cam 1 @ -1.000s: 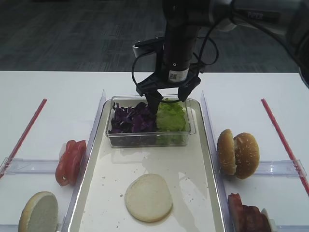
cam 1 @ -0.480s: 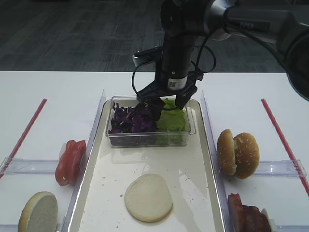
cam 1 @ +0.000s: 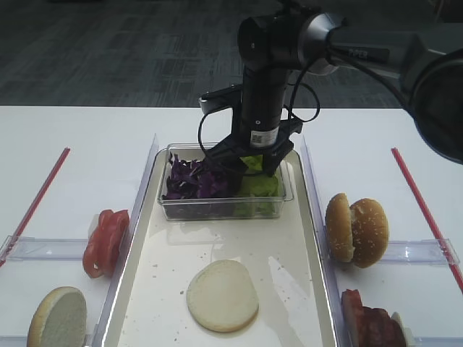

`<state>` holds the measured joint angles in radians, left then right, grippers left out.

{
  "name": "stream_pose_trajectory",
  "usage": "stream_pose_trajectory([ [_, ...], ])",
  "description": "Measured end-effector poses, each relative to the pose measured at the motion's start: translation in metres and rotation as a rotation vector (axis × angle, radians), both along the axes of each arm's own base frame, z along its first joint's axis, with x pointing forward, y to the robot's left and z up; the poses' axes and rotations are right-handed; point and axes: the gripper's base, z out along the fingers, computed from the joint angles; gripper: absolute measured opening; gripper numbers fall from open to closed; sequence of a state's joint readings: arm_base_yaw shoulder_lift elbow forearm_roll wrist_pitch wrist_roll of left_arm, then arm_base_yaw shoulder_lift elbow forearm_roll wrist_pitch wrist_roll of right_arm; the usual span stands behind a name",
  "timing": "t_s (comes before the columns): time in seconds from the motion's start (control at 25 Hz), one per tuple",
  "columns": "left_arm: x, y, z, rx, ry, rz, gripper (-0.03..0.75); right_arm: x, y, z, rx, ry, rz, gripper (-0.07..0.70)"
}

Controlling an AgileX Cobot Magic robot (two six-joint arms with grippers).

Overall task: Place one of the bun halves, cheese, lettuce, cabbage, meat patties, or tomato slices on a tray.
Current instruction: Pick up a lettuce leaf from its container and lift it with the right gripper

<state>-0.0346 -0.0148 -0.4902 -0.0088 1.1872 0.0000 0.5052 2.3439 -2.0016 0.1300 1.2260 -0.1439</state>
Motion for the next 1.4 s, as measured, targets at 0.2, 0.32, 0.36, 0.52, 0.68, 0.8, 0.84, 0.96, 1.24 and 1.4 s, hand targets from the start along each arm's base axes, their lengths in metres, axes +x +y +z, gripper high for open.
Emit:
stream_pose_trajectory([
  [0.2,0.0,0.0,0.0,0.0,0.0,0.0,0.564,0.001,-0.0001,-0.0053,-0.009,0.002,0.001,0.479],
  [0.32,0.0,0.0,0.0,0.0,0.0,0.0,0.564,0.0015,-0.0003,-0.007,-0.014,0.001,0.002,0.457],
  [0.36,0.0,0.0,0.0,0.0,0.0,0.0,0.564,0.0018,-0.0006,-0.007,-0.017,-0.002,0.003,0.452],
  [0.52,0.0,0.0,0.0,0.0,0.0,0.0,0.564,0.0022,-0.0009,-0.0071,-0.021,-0.007,0.004,0.435],
  [0.68,0.0,0.0,0.0,0.0,0.0,0.0,0.564,0.0023,-0.0012,-0.0071,-0.024,-0.009,0.005,0.37],
  [0.8,0.0,0.0,0.0,0.0,0.0,0.0,0.564,0.0024,-0.0013,-0.0071,-0.024,-0.009,0.006,0.316],
  [0.84,0.0,0.0,0.0,0.0,0.0,0.0,0.564,0.0022,-0.0014,-0.0071,-0.025,-0.007,0.006,0.298],
  [0.96,0.0,0.0,0.0,0.0,0.0,0.0,0.564,0.0021,-0.0016,-0.0072,-0.028,-0.006,0.007,0.248],
  [1.24,0.0,0.0,0.0,0.0,0.0,0.0,0.564,0.0022,-0.0018,-0.0072,-0.03,-0.008,0.007,0.153],
  [1.4,0.0,0.0,0.0,0.0,0.0,0.0,0.564,0.0024,-0.0021,-0.0072,-0.033,-0.009,0.008,0.113],
])
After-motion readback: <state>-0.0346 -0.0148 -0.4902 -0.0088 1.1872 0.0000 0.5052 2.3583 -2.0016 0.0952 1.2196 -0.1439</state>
